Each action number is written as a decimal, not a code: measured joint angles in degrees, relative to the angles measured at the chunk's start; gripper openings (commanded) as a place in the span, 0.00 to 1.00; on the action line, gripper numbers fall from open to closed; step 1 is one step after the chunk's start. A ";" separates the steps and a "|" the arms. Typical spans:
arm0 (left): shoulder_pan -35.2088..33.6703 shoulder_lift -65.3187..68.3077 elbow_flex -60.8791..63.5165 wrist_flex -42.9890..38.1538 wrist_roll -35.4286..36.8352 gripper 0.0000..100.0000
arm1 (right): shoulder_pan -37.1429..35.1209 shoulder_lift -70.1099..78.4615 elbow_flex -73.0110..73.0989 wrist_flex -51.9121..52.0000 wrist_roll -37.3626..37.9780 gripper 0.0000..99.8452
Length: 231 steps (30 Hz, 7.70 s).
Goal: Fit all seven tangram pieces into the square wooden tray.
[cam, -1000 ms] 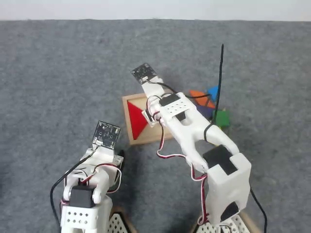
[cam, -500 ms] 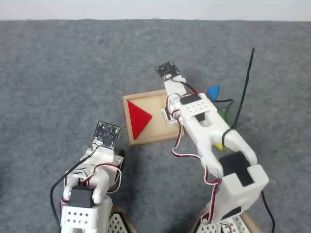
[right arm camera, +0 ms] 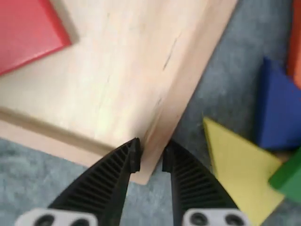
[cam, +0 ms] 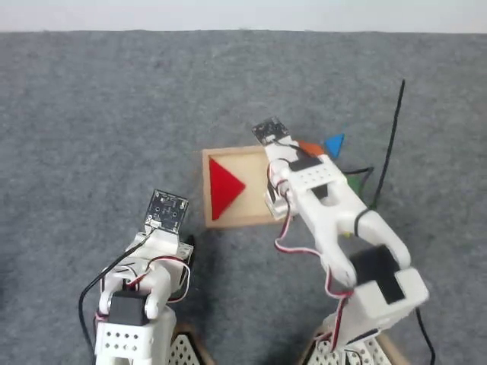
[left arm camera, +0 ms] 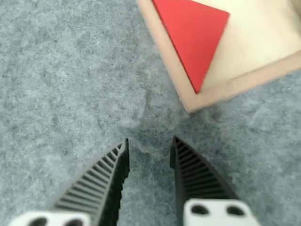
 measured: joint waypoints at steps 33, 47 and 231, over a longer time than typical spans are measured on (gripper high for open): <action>0.00 0.00 0.00 0.00 0.00 0.14 | 15.38 -10.55 10.11 3.69 22.07 0.29; 0.00 0.00 0.00 0.00 0.00 0.14 | 17.85 9.49 -9.67 2.02 23.30 0.35; 0.00 0.00 0.00 0.00 0.00 0.14 | 23.74 7.91 -9.23 5.71 5.54 0.17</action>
